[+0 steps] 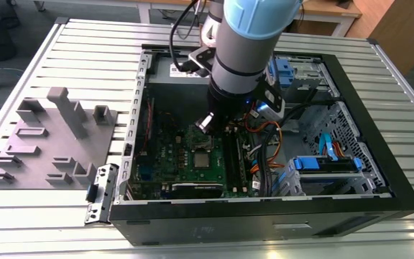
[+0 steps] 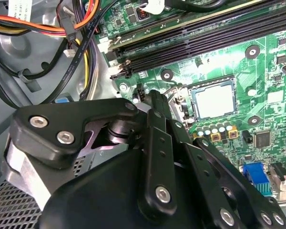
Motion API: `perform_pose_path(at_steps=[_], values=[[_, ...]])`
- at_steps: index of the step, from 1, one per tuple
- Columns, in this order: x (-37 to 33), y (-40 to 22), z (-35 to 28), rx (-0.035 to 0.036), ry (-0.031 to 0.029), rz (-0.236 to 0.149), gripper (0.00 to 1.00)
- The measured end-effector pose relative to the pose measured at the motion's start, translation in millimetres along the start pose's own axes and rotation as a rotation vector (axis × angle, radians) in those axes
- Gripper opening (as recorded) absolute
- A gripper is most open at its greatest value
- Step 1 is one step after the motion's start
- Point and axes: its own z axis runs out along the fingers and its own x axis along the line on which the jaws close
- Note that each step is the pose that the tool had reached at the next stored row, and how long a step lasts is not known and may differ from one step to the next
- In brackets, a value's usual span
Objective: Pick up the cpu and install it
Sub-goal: 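Close the cpu cover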
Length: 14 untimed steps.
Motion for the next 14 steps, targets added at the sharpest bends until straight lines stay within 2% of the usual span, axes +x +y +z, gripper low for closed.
perform_pose_path(at_steps=[14], values=[[2.4,-6.3,-0.7,-0.0010,0.0018,-0.011,0.11]])
